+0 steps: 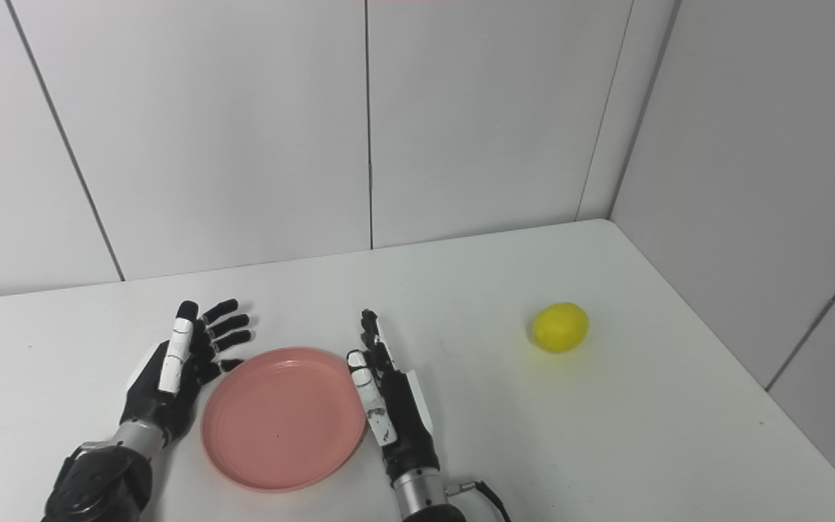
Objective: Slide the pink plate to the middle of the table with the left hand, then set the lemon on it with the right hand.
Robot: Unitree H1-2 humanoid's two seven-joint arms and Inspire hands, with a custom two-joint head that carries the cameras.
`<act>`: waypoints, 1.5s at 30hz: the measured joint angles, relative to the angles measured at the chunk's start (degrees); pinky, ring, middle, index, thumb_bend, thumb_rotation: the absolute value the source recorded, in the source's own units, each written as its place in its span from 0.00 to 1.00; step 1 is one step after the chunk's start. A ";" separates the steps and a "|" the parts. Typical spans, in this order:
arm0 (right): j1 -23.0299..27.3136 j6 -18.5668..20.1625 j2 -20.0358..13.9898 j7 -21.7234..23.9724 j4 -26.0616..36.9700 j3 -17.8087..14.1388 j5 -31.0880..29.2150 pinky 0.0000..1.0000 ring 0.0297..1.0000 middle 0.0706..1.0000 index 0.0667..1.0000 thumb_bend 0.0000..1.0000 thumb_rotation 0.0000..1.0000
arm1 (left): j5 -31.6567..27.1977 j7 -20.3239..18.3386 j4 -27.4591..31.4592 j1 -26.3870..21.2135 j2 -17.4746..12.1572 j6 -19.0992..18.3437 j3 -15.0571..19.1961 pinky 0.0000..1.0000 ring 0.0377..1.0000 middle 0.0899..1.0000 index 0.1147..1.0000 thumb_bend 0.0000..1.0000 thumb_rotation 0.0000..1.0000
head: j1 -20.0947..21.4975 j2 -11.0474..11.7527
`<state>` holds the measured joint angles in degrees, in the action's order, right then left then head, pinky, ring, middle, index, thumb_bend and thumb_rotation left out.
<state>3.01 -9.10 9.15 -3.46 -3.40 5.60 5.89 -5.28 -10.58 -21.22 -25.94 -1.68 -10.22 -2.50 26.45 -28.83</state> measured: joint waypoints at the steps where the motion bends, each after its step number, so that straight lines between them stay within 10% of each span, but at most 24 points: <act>1: 0.02 -0.01 0.02 0.00 -0.03 0.00 0.00 1.00 1.00 1.00 0.99 0.78 0.99 | -0.01 -0.03 -0.17 -0.08 -0.03 0.12 0.09 0.68 0.79 0.79 0.79 0.78 0.97 | 0.00 0.00; 11: 0.10 -0.11 0.08 -0.13 -0.17 -0.05 0.02 1.00 0.99 0.97 0.97 0.75 0.99 | -0.01 0.01 -1.00 -0.59 -0.26 0.53 0.27 0.68 0.79 0.79 0.78 0.78 0.97 | -0.70 0.18; 23: -4.17 0.51 -0.85 -4.73 7.28 -0.62 7.91 0.76 0.77 0.80 0.84 0.78 1.00 | -0.02 -0.07 -0.41 -0.81 -0.75 0.84 0.21 0.66 0.79 0.79 0.79 0.80 0.97 | 0.17 0.35; 45: 5.90 6.57 -20.01 -0.82 18.84 -5.58 27.88 0.66 0.71 0.71 0.73 0.84 1.00 | -0.72 0.05 -3.31 -2.24 -0.94 2.35 0.60 0.72 0.79 0.78 0.79 0.80 0.98 | 0.88 1.58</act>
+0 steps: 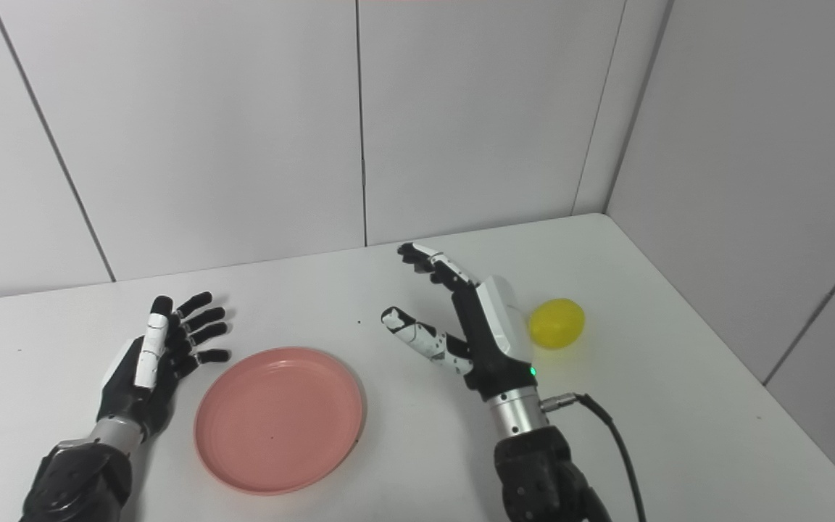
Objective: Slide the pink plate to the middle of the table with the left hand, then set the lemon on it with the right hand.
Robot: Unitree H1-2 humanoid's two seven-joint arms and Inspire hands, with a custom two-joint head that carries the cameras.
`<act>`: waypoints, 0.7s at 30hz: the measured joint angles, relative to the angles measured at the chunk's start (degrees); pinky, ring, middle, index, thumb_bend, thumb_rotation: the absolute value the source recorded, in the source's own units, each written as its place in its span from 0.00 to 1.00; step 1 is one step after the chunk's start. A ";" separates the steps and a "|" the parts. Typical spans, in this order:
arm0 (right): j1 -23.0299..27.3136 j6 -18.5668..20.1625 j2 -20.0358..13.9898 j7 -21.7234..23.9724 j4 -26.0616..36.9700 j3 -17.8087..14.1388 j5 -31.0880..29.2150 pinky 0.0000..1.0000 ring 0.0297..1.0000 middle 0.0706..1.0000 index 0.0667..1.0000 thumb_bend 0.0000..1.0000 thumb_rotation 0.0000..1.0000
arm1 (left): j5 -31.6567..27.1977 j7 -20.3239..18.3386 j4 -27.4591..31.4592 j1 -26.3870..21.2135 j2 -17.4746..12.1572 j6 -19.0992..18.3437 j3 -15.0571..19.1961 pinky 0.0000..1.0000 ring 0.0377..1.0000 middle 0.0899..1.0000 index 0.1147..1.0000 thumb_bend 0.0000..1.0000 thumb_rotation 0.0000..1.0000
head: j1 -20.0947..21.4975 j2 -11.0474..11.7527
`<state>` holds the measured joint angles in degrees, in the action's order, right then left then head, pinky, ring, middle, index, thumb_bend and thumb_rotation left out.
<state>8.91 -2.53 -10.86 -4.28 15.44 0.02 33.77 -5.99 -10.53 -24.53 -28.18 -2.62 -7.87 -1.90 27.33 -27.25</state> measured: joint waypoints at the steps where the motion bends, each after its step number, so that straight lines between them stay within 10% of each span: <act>1: 0.45 0.06 -0.75 0.28 0.00 0.01 0.96 0.65 0.70 0.71 0.73 0.84 1.00 | 0.00 0.00 0.00 0.00 0.00 0.04 -0.03 0.72 0.79 0.78 0.80 0.80 0.98 | 0.00 0.00; 21: 6.46 -0.16 -20.50 1.07 -12.39 1.54 18.66 0.61 0.67 0.68 0.65 0.86 1.00 | 0.01 -0.03 -0.03 0.10 -0.08 0.52 -0.15 0.73 0.80 0.78 0.80 0.79 0.98 | 0.00 0.35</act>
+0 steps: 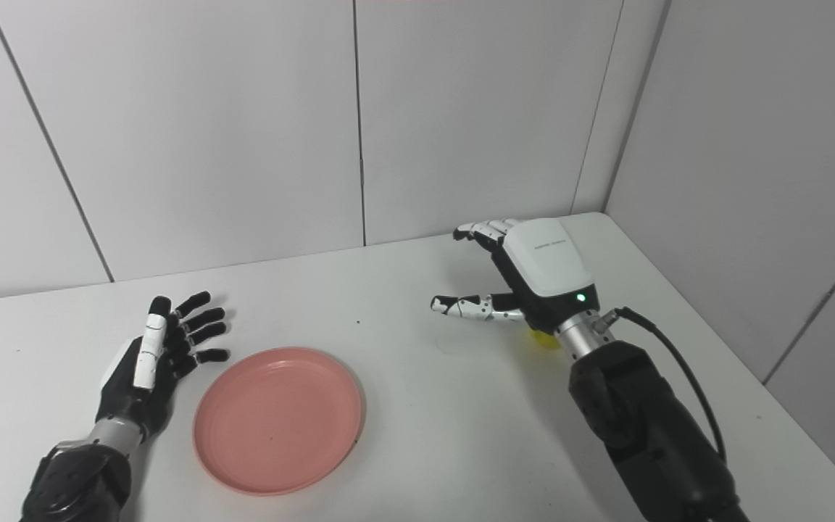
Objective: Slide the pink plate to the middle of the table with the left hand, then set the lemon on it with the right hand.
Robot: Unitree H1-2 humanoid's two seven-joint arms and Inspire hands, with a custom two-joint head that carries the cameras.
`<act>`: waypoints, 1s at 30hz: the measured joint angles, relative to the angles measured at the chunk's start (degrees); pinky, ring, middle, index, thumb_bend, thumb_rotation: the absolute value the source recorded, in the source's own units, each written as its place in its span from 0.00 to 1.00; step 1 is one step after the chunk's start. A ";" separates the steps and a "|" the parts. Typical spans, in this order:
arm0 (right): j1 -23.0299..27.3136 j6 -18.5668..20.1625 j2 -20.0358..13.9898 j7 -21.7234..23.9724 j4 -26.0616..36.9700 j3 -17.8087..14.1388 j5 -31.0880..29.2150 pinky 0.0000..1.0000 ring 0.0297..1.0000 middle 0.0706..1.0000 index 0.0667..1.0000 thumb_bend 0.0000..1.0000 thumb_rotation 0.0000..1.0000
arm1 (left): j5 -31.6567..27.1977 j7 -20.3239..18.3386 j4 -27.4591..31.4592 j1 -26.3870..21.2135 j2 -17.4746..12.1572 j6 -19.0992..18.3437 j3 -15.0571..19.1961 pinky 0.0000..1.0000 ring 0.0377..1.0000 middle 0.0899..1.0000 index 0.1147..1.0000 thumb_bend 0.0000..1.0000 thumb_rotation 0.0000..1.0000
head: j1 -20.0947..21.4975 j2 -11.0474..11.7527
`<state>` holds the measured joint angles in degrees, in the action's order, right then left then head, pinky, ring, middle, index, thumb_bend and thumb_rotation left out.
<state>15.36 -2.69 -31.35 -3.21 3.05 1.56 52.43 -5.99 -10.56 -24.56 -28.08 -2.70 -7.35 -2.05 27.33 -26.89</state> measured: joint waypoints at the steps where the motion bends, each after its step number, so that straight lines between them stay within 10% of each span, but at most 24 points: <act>1: 0.14 -0.10 -0.62 -0.20 -0.95 0.18 0.23 0.62 0.67 0.67 0.64 0.85 1.00 | 0.00 -0.03 0.00 0.00 0.00 0.00 0.02 0.74 0.80 0.78 0.80 0.80 0.98 | 0.00 0.00; 30: 1.25 -4.46 -6.95 -12.08 -24.70 4.05 -1.40 0.56 0.60 0.63 0.66 0.80 0.96 | -0.03 -1.04 -0.13 -0.03 -0.29 0.04 0.20 0.74 0.81 0.78 0.81 0.79 0.97 | -0.26 -0.09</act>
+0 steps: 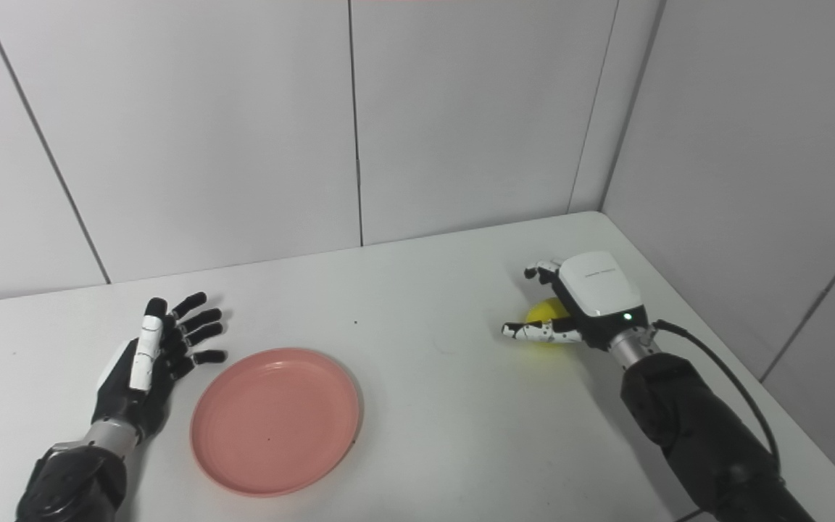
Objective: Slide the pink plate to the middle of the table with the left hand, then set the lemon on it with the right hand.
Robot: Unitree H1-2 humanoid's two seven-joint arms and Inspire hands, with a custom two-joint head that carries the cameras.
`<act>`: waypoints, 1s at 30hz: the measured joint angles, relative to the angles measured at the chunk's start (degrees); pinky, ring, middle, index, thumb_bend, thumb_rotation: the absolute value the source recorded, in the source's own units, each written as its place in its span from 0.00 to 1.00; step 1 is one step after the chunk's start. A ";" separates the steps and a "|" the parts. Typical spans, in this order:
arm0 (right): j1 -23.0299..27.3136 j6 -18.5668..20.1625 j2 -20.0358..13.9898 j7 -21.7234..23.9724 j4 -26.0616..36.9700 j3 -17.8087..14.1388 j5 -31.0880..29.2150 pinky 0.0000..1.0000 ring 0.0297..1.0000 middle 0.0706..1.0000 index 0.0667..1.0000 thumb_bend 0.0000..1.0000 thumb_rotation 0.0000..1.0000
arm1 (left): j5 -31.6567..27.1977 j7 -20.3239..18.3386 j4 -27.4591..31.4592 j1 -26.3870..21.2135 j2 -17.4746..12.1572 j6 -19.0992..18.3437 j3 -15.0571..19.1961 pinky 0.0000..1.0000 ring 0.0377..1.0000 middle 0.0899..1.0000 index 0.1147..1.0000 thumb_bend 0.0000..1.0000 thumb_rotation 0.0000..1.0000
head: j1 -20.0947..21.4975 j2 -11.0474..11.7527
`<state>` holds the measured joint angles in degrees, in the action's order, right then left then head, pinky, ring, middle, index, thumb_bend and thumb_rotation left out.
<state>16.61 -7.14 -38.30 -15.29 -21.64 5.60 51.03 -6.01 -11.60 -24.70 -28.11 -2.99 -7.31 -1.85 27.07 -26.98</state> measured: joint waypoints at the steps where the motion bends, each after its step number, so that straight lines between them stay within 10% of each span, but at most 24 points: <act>1: -0.01 -0.02 -0.01 -0.08 -0.09 0.00 -0.37 0.56 0.60 0.63 0.65 0.80 0.97 | 0.00 0.00 0.00 0.00 0.00 0.00 0.02 0.74 0.81 0.79 0.81 0.79 0.98 | 0.00 0.00; 30: -0.93 -0.06 1.09 0.66 -1.81 2.05 -5.41 0.49 0.56 0.58 0.59 0.77 0.94 | 0.03 -0.09 -0.51 -0.21 -0.22 0.62 -0.12 0.73 0.79 0.77 0.79 0.80 0.97 | -0.26 0.00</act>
<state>15.69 -7.21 -37.21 -14.63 -23.45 7.65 45.63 -5.99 -11.69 -25.21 -28.32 -3.21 -6.70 -1.97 26.81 -26.98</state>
